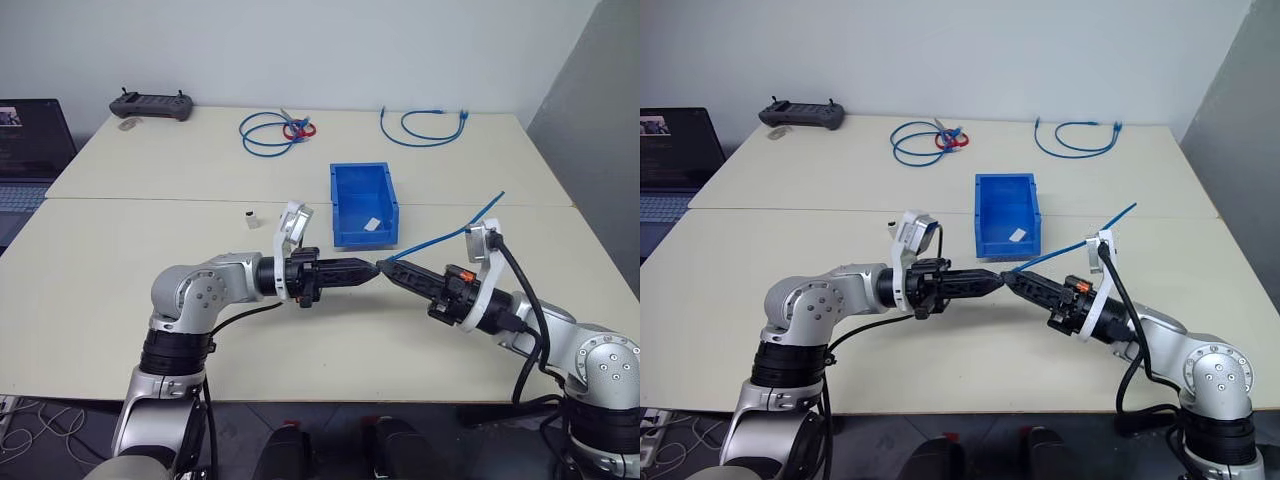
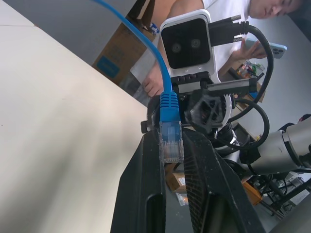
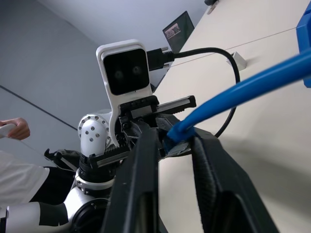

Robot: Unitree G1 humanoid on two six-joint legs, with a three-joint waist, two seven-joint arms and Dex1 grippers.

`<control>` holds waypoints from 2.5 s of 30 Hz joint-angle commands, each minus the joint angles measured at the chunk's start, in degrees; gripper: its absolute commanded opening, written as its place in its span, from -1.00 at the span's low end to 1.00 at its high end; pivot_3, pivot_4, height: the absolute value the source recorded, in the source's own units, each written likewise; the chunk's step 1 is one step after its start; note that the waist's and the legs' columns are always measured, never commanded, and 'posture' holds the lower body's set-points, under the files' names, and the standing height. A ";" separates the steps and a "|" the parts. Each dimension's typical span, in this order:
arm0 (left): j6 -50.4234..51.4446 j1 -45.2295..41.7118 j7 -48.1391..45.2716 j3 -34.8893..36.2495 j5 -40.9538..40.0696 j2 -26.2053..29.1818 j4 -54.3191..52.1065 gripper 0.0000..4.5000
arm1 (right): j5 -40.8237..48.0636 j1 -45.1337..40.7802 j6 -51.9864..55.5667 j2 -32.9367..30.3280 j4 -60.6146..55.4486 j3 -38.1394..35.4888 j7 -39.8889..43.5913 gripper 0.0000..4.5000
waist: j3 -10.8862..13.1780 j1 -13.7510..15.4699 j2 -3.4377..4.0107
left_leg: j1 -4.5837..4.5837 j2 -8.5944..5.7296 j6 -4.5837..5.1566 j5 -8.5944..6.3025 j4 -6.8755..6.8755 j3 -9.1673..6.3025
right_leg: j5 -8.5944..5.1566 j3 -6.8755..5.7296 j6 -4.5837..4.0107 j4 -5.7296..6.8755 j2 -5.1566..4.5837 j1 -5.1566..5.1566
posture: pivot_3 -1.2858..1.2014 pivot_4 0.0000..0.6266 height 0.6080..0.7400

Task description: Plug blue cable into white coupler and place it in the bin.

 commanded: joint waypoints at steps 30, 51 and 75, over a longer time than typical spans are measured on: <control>-47.67 7.67 59.59 5.47 46.75 -10.85 20.42 0.99 | -9.83 -7.72 -3.50 -4.94 7.33 0.95 7.24 -0.94 | -0.03 1.85 -0.06 | -0.34 -0.03 0.01 0.00 0.04 0.15 | 0.22 0.09 0.08 -0.04 -0.23 -0.33 | 0.03 -0.52 1.00; -65.86 -17.06 64.70 9.17 46.55 -11.04 65.44 0.23 | -9.68 -4.76 -3.96 -7.26 4.22 -2.05 4.86 -0.94 | -0.06 1.50 -0.11 | -0.31 -0.08 0.02 0.01 0.05 0.26 | 0.29 0.13 0.27 -0.01 -0.15 -0.33 | 0.03 -0.52 1.00; -45.57 0.99 -7.81 -7.82 29.34 10.20 18.38 -0.65 | -17.98 -12.65 -1.39 -12.50 3.52 3.56 14.75 -0.94 | -0.03 -0.03 -0.06 | -0.30 0.04 -0.15 0.10 -0.04 0.30 | 0.38 0.13 -0.16 0.04 -0.10 -0.45 | 0.03 -0.52 1.00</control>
